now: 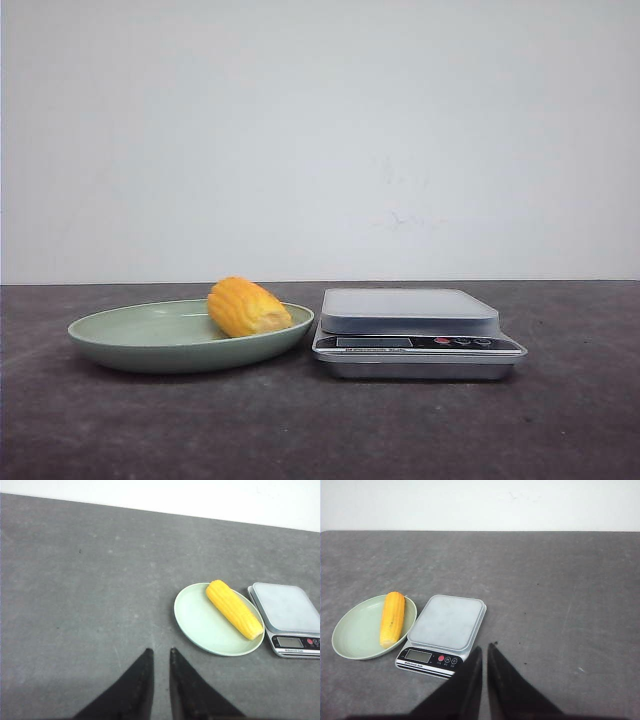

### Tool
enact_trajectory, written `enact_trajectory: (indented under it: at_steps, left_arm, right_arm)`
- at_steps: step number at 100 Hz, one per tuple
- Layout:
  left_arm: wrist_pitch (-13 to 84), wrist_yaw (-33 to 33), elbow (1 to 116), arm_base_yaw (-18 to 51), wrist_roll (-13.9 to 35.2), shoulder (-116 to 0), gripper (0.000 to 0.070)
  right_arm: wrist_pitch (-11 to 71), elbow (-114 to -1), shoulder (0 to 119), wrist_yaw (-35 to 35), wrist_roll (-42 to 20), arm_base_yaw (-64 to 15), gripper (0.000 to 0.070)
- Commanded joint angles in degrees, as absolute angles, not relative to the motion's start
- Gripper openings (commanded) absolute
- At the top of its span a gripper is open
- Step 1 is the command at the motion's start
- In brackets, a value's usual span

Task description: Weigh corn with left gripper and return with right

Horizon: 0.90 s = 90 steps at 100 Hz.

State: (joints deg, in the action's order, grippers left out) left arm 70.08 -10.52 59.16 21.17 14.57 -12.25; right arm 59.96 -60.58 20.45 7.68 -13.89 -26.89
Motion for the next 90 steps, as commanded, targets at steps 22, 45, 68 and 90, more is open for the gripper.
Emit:
enact_trajectory:
  at_steps: [22,45,68,90]
  left_arm:
    - [69.38,-10.46,59.72,21.39,14.59,-12.05,0.0012]
    - [69.38,-10.46,59.72,21.39,14.59,-12.05,0.0012]
    - [69.3,-10.59,58.96,18.68,11.27,-11.42,0.0013]
    - [52.86,-9.23,49.21,9.08,9.45,-10.15,0.0015]
  right_arm:
    - [59.33,-61.08,20.45,7.79,-14.37,-27.09,0.0013]
    - [59.16,-61.08,20.45,7.79,-14.37,-27.09,0.0013]
    - [59.13,-61.08,20.45,7.79,-14.35,-27.09,0.0013]
    - [59.13,-61.08,20.45,7.79,-14.35,-27.09,0.0013]
